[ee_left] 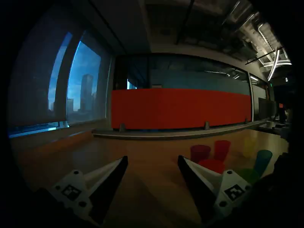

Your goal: Pour water

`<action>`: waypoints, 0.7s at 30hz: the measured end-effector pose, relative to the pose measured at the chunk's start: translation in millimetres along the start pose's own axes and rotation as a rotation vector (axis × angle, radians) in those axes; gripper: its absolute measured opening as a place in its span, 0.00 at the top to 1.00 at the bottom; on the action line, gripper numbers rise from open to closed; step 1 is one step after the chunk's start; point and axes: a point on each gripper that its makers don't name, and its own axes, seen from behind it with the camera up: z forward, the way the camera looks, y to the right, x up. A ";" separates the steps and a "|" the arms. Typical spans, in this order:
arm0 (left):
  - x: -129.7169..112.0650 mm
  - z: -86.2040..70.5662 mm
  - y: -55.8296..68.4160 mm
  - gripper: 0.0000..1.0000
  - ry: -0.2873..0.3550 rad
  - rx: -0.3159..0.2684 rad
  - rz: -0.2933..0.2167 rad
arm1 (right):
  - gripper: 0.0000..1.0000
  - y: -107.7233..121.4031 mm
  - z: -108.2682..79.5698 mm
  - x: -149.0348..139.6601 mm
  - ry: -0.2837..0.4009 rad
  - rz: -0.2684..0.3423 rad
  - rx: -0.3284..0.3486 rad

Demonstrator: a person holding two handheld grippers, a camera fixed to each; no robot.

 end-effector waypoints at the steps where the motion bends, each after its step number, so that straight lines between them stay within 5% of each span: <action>1: 0.0 0.1 0.0 0.02 0.000 0.000 0.000 | 0.00 0.0 0.2 -0.2 0.000 0.000 0.000; 21: -0.3 0.1 -0.2 0.02 0.000 0.000 0.000 | 0.00 -0.6 0.7 0.4 -0.001 0.001 0.000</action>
